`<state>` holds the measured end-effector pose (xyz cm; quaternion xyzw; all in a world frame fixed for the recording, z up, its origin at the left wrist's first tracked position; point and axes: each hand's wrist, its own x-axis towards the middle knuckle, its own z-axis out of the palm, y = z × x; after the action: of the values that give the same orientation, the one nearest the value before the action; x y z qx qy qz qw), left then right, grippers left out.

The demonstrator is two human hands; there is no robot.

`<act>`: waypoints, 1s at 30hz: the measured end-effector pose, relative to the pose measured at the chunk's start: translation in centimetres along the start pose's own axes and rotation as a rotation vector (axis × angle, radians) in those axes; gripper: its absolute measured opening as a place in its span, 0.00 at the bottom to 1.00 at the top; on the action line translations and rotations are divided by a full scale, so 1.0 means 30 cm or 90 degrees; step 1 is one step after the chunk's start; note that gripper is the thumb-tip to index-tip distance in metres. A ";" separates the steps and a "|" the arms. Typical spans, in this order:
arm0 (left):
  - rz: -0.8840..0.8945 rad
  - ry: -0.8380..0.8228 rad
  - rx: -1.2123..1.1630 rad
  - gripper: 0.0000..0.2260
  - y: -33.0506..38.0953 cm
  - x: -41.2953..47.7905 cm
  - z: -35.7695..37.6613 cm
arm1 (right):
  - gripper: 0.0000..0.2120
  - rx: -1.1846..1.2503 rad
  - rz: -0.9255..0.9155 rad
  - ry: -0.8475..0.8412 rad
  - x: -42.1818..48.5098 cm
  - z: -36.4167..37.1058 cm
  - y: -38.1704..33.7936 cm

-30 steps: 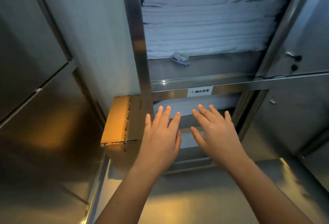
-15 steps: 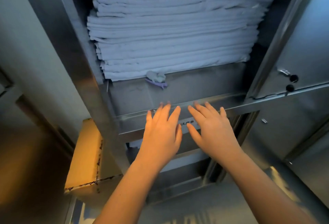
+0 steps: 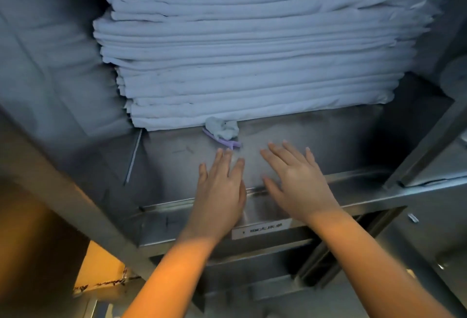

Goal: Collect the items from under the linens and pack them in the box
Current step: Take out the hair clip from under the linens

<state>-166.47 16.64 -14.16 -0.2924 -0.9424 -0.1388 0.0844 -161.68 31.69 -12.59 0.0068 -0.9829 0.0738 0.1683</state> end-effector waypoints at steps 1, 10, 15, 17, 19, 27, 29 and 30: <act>-0.010 0.007 0.016 0.23 -0.006 0.022 0.008 | 0.23 0.007 -0.017 0.008 0.034 0.009 0.011; -0.122 0.018 0.071 0.23 -0.058 0.177 0.050 | 0.22 0.051 -0.162 -0.034 0.334 0.104 0.093; -0.150 0.035 0.036 0.21 -0.073 0.213 0.071 | 0.23 0.047 -0.223 -0.062 0.438 0.180 0.094; -0.157 0.047 0.032 0.20 -0.078 0.225 0.077 | 0.24 0.029 -0.233 -0.097 0.464 0.208 0.099; -0.163 0.044 0.032 0.20 -0.084 0.234 0.087 | 0.24 0.013 -0.235 -0.122 0.479 0.223 0.103; -0.124 0.019 0.010 0.21 -0.091 0.275 0.115 | 0.20 -0.006 -0.204 -0.125 0.453 0.215 0.166; -0.108 0.013 0.014 0.21 -0.091 0.282 0.125 | 0.21 -0.004 -0.184 -0.121 0.437 0.206 0.183; -0.100 0.011 0.016 0.21 -0.090 0.287 0.129 | 0.21 -0.006 -0.173 -0.119 0.427 0.200 0.192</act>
<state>-175.32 20.25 -16.33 -0.2151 -0.9634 -0.1354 0.0855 -175.97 36.64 -14.76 0.1456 -0.9847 0.0451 0.0845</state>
